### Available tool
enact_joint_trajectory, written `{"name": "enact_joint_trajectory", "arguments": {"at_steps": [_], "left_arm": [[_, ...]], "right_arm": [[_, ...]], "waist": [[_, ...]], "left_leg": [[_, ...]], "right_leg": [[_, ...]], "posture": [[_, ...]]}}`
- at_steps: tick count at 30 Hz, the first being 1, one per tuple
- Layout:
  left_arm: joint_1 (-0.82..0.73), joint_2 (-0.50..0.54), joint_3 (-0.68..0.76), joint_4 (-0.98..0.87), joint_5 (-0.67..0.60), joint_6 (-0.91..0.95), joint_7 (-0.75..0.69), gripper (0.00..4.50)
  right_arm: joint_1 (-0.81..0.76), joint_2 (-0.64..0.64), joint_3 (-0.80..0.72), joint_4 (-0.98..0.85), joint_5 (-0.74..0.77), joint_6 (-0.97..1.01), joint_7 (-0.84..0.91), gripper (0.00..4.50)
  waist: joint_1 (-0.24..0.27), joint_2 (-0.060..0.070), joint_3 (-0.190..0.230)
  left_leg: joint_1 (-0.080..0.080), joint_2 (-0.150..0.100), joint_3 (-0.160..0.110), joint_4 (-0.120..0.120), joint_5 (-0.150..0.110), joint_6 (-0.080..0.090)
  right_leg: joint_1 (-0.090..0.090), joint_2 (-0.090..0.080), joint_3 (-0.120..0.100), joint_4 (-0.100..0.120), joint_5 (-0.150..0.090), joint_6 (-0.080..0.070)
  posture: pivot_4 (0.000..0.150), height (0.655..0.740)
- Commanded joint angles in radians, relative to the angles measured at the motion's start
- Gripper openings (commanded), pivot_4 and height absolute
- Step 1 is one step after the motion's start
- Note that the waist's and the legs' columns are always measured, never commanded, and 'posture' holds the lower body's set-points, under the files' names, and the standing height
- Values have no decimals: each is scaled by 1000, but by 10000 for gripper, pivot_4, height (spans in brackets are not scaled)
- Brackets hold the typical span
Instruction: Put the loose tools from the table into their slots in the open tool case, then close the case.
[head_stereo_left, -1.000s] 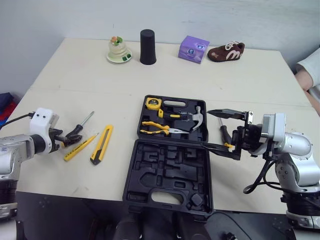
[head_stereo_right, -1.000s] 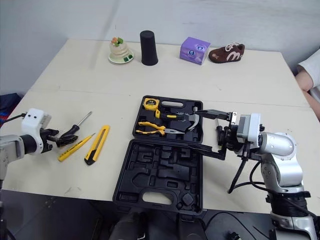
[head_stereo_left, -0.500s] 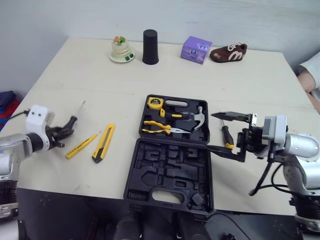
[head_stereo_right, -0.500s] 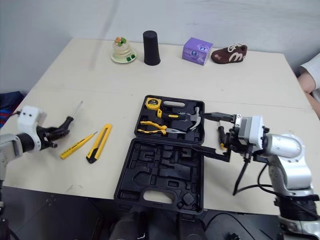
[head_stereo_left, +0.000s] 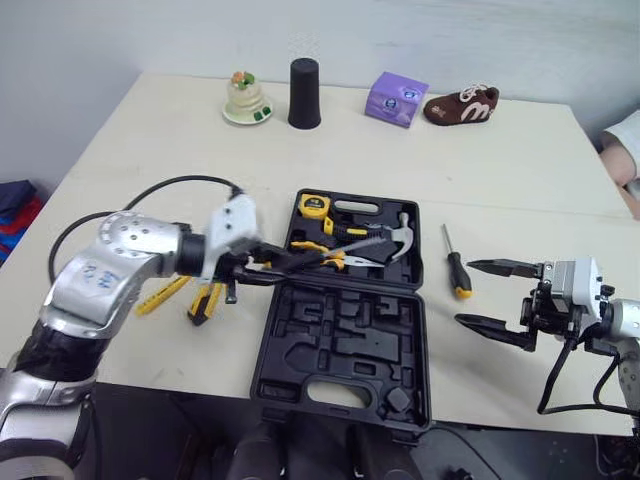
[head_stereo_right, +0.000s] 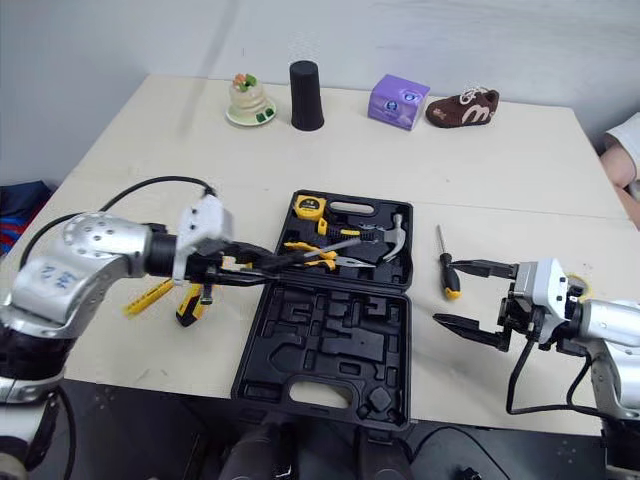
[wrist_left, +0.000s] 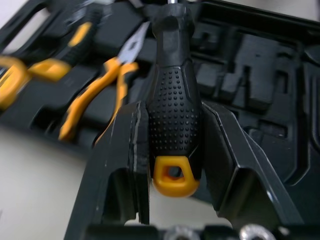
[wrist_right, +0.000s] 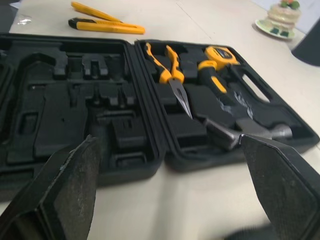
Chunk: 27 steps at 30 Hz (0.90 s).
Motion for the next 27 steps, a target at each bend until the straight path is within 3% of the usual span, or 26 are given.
{"name": "enact_joint_trajectory", "arguments": {"at_steps": [1, 5, 13, 27], "left_arm": [[-96, -4, -185, 28, 193, -104, -79, 10048], [-158, -88, -250, 85, 264, -89, -59, 10048], [-215, -122, -300, 139, 375, -29, -73, 10048], [-218, -165, -333, 157, 449, -62, -121, 10048]], "right_arm": [[13, -18, -33, -7, 9, -17, 16, 45000], [54, -23, -49, -27, 20, -11, 22, 45000], [131, -9, -81, -92, 36, -8, 8, 45000], [148, 4, -69, -130, 30, -8, -36, 45000]], "waist": [[4, 0, 0], [10, 1, 0], [9, 1, 0], [10, 1, 0]], "left_leg": [[0, 0, -1, 0, 1, -1], [-1, -1, -2, 0, 2, 1], [-2, 0, -3, 2, 2, 1], [-2, 0, -5, 5, 2, 1]], "right_leg": [[0, 1, 1, 0, 0, 0], [1, 2, 5, 0, 0, 0], [0, 0, 5, 1, 0, 1], [2, 0, 5, 2, 0, 1]], "posture": [[1500, 7400], [1500, 7400], [1500, 7400], [1500, 7400]]}}
